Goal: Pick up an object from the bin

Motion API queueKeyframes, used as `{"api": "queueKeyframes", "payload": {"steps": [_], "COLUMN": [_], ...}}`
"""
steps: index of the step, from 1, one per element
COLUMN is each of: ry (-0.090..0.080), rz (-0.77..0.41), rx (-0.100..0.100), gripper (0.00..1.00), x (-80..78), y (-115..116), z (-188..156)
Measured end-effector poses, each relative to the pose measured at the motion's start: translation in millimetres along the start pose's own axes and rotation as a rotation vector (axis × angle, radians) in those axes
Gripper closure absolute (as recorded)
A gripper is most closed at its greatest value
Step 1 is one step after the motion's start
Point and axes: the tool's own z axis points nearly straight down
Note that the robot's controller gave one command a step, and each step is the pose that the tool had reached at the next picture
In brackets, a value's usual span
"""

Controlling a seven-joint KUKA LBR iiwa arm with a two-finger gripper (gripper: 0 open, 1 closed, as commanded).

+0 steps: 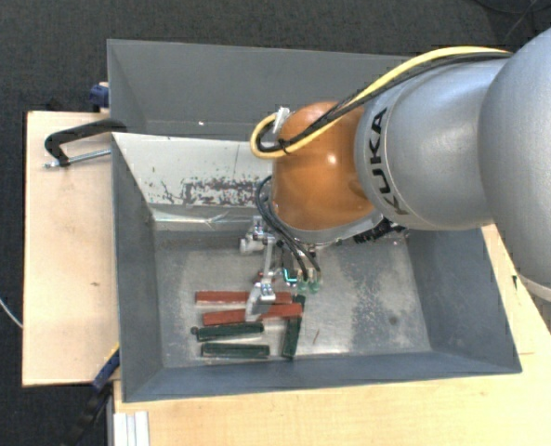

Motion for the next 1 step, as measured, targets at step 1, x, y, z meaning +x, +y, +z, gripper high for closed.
{"api": "queueKeyframes", "payload": {"steps": [1], "ry": [-0.008], "rz": [0.002], "rx": [-0.001], "gripper": [0.0], "x": [-2.1], "y": [-0.5], "z": [-4.5]}}
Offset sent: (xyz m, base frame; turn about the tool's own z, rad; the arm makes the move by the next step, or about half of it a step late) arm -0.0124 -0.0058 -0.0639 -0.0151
